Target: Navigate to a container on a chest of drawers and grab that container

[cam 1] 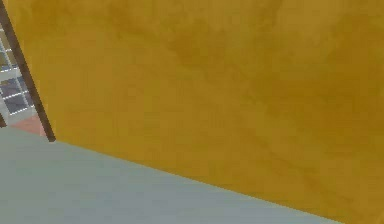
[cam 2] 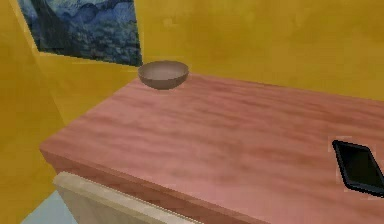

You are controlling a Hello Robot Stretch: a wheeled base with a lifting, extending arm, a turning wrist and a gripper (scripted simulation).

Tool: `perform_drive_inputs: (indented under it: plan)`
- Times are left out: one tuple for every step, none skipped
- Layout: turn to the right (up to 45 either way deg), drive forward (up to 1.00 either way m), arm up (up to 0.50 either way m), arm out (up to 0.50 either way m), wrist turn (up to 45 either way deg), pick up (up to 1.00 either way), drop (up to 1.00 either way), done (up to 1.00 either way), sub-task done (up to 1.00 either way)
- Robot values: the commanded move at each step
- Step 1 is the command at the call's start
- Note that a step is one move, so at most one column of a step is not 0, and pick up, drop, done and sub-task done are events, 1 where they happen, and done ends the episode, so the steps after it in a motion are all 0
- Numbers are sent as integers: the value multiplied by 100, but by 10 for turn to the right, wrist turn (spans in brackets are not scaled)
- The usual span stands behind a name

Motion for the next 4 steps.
perform_drive_inputs:
  plan:
    - [0,0,50,0,0,0,0,0,0]
    - [0,0,38,0,0,0,0,0,0]
    - [0,0,0,34,0,0,0,0,0]
    - [0,0,0,0,450,0,0,0,0]
